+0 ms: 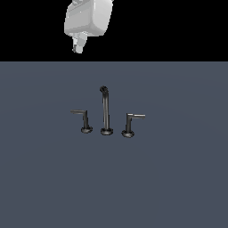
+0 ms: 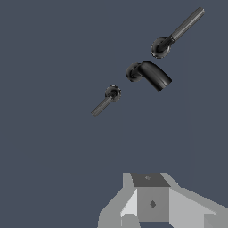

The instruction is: Turn on the faucet by rotating a designated handle.

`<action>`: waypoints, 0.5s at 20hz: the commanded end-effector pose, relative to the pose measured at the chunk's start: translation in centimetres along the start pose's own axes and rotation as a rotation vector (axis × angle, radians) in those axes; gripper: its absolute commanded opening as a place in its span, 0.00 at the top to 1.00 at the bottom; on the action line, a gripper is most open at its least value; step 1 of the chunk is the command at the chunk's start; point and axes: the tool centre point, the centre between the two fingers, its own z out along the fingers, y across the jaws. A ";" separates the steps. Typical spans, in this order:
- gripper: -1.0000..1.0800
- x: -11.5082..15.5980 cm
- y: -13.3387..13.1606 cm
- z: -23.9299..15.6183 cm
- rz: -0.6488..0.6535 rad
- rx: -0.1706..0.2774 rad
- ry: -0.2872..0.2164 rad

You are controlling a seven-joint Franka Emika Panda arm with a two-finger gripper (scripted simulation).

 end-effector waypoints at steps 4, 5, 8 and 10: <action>1.00 1.8 -2.5 4.5 0.180 -0.011 0.017; 1.00 2.2 -2.9 5.3 0.212 -0.014 0.022; 1.00 3.2 -3.9 7.7 0.306 -0.019 0.045; 1.00 3.8 -4.6 9.3 0.368 -0.021 0.064</action>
